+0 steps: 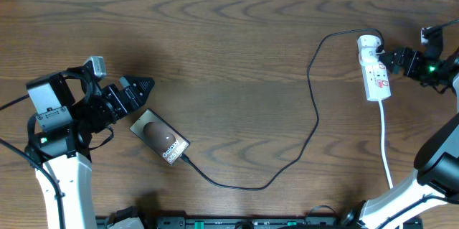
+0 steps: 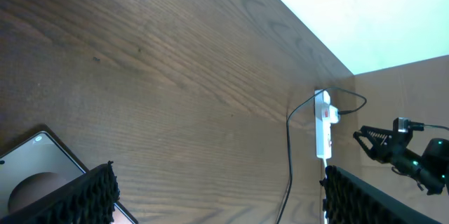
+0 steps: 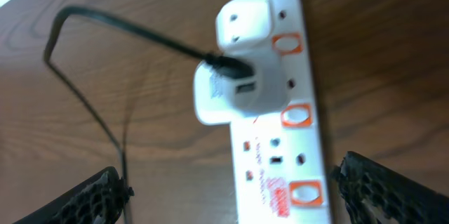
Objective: Plug charger to phone and switch on socket
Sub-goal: 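Move the right gripper to the white power strip's switch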
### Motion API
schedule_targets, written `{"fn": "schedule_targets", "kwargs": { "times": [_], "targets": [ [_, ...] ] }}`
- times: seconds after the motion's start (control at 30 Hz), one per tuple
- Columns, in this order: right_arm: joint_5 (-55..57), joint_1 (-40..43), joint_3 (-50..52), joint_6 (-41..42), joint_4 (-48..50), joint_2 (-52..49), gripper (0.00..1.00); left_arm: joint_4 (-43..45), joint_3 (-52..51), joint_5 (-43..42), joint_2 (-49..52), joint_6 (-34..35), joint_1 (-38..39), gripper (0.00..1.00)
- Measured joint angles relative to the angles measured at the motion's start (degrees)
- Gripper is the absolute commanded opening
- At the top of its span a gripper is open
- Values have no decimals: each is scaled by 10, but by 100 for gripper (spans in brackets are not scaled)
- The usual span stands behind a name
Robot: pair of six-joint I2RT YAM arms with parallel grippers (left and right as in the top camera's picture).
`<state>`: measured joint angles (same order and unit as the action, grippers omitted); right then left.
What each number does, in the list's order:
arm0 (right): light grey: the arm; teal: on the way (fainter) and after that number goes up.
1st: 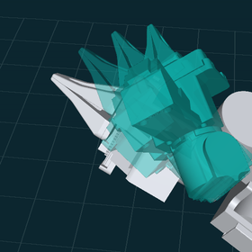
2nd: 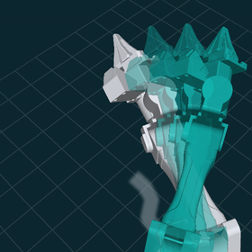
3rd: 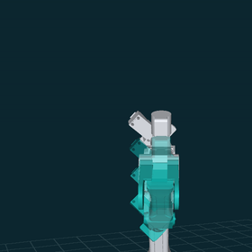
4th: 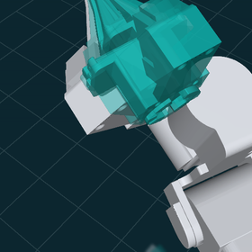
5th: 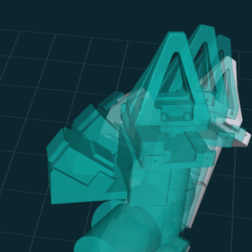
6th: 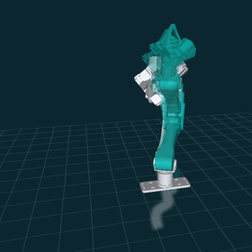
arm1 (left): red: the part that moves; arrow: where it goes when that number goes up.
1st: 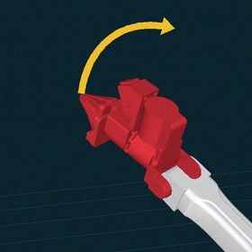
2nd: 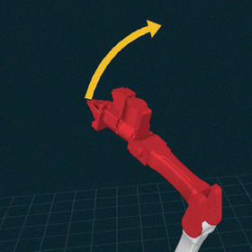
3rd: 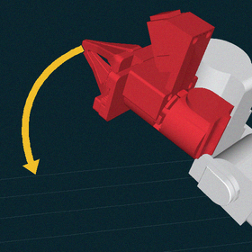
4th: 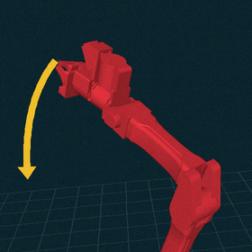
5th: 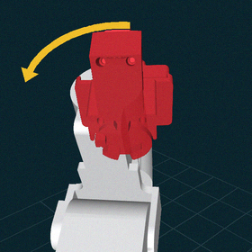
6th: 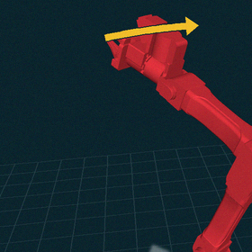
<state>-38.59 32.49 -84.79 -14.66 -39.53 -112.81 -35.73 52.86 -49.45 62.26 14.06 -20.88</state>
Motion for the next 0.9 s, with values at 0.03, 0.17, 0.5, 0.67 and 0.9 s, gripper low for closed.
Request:
{"fn": "schedule_targets", "kwargs": {
  "times": [0.03,0.17,0.5,0.67,0.9],
  "targets": [
    [3,-1,0,2,7,-1,95,0,0,0,0,0,0,91],
    [24,-13,0,17,36,-3,96,0,0,0,0,0,0,91],
    [60,-61,0,47,67,-3,94,0,0,0,0,0,0,91],
    [88,-79,0,70,68,-4,93,-1,0,0,0,0,0,91],
    [115,-81,0,94,68,-28,92,-1,0,0,0,0,0,91]
  ]
}}
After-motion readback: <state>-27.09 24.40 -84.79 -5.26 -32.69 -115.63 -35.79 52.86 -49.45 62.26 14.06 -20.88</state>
